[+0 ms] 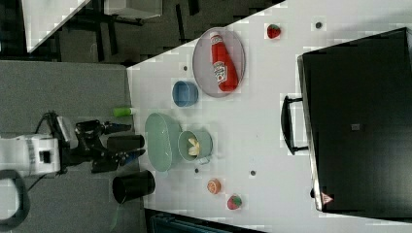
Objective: Pick Banana and place it in mug.
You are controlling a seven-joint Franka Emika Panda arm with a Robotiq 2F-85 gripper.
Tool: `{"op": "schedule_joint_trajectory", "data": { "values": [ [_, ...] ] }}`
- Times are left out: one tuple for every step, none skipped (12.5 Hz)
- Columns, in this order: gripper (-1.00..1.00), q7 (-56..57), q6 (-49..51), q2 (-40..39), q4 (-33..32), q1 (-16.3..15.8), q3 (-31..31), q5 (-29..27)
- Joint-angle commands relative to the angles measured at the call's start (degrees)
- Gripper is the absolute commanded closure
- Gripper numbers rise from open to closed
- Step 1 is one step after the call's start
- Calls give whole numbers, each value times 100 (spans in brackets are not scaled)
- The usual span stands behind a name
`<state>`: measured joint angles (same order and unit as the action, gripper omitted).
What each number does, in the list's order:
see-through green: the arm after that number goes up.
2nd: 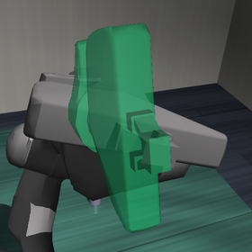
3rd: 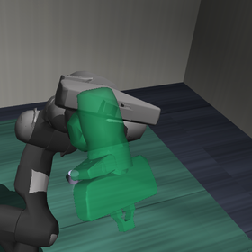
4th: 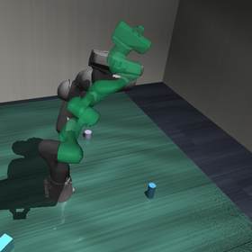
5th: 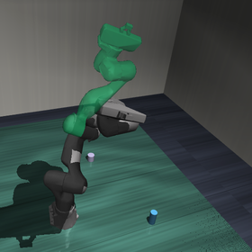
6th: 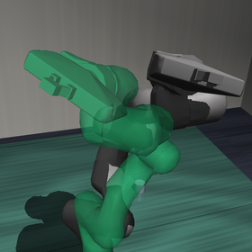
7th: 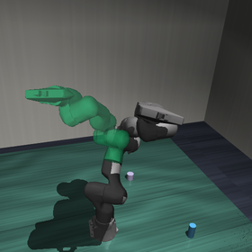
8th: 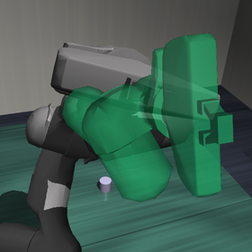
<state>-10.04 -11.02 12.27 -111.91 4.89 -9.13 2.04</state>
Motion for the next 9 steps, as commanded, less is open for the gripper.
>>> {"op": "schedule_joint_trajectory", "data": {
  "values": [
    [-100, 145, 537, 23, 287, 189, 677, -207],
    [-100, 376, 718, 47, 278, 188, 736, -207],
    [-100, 438, 746, 46, 276, 188, 739, -207],
    [-100, 438, 735, 47, 276, 182, 720, -207],
    [-100, 438, 735, 44, 275, 171, 690, -207],
    [-100, 438, 736, 37, 273, 169, 660, -207],
    [-100, 438, 736, 35, 266, 167, 643, -207],
    [-100, 438, 736, 35, 263, 167, 640, -207],
    [-100, 437, 736, 34, 262, 167, 641, -206]
  ]
}}
